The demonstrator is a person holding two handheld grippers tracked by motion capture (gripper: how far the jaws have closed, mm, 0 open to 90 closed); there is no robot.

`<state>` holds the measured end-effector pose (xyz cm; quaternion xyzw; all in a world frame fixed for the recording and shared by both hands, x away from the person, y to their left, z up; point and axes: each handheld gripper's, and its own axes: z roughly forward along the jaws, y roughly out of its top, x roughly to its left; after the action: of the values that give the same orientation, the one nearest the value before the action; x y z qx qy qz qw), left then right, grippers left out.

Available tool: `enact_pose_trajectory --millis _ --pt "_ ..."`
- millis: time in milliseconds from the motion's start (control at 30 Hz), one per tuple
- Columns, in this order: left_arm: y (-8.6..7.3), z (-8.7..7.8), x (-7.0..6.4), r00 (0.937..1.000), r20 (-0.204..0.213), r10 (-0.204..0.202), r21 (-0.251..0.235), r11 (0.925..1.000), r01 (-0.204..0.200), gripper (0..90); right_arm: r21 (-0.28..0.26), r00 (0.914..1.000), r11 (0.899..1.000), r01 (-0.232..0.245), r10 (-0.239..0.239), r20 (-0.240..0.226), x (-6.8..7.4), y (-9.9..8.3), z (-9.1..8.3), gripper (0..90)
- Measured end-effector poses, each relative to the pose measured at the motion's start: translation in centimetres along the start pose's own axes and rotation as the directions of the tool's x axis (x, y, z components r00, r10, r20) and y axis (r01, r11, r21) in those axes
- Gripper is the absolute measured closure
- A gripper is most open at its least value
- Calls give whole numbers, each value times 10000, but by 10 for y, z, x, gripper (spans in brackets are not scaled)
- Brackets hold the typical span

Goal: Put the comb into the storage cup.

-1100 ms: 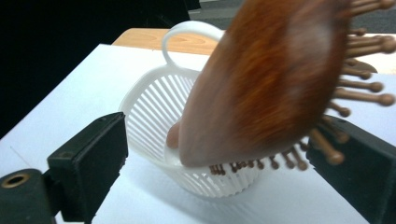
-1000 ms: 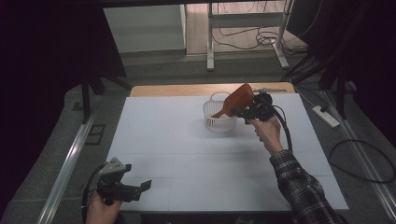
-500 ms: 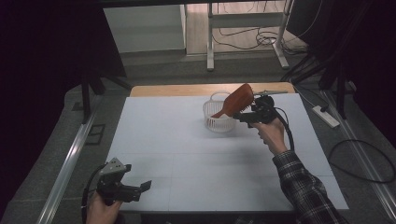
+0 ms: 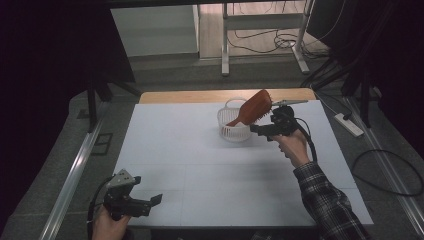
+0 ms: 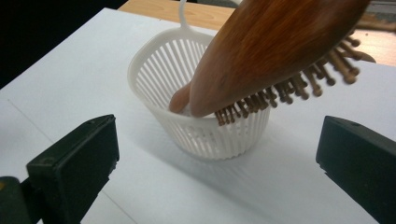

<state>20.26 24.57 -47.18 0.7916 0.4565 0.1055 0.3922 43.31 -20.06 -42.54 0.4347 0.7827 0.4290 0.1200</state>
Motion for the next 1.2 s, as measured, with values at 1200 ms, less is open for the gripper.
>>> enact_pose_trajectory --millis 1200 --pt "0 0 0 10000 57 22 82 10000 -22 0 984 9876 9829 1556 -1570 70 30 -22 -18 0"
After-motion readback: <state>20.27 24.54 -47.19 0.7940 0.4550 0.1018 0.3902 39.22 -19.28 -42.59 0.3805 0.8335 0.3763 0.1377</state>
